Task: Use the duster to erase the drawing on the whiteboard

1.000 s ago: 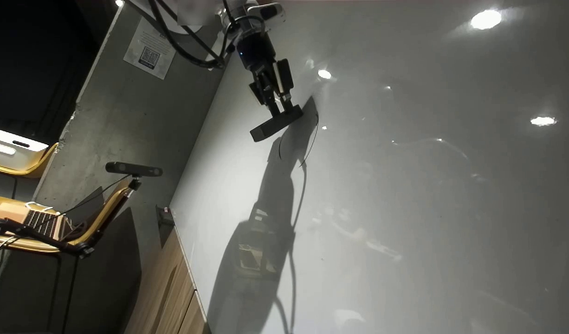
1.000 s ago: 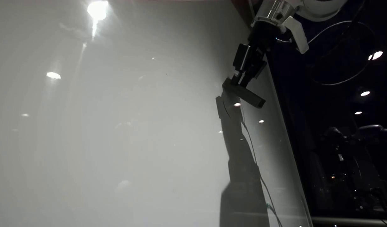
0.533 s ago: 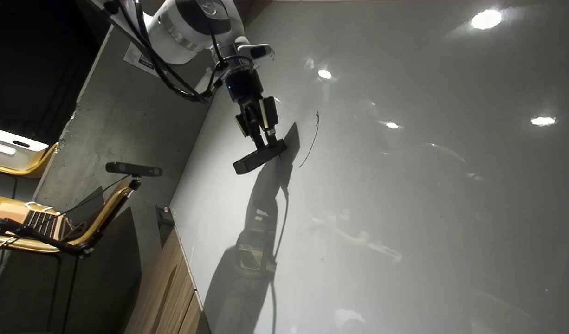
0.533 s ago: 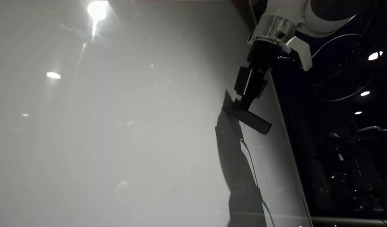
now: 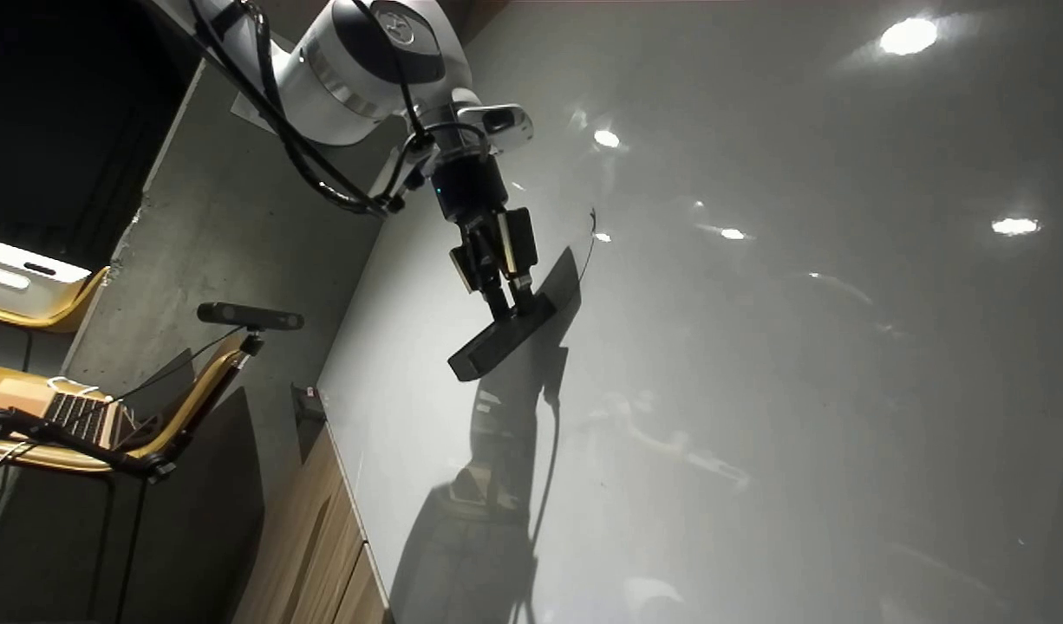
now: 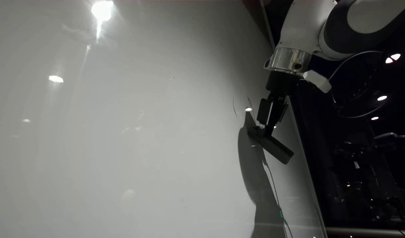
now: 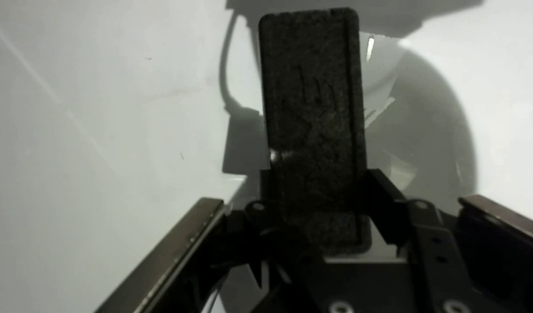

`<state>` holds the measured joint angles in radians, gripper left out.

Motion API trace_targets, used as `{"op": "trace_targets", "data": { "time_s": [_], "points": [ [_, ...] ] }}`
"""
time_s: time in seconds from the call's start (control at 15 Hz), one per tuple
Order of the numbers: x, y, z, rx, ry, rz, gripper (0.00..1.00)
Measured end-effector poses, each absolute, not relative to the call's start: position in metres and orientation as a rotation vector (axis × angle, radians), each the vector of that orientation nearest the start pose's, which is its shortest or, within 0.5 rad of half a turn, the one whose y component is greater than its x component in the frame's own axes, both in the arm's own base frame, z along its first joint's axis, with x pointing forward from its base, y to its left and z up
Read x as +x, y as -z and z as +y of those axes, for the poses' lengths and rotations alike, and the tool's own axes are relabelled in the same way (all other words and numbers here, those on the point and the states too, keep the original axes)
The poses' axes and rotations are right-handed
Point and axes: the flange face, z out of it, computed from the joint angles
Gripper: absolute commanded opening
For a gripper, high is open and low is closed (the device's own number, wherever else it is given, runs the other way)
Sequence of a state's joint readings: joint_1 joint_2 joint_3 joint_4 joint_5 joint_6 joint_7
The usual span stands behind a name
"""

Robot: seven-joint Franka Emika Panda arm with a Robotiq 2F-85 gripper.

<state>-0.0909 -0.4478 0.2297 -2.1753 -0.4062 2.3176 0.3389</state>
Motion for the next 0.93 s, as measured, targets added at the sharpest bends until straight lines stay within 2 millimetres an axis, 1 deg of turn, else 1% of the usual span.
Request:
{"op": "trace_targets", "data": {
  "time_s": [0.2,0.4,0.67,0.8,0.93],
  "points": [
    [0.460,-0.630,0.074,-3.279,1.115,0.010,0.29],
    [0.459,-0.629,0.082,-3.275,1.120,-0.007,0.29],
    [0.454,-0.631,0.116,-3.238,1.168,-0.071,0.29],
    [0.450,-0.638,0.132,-3.218,1.200,-0.101,0.29],
    [0.448,-0.648,0.142,-3.199,1.236,-0.121,0.29]
  ]
}}
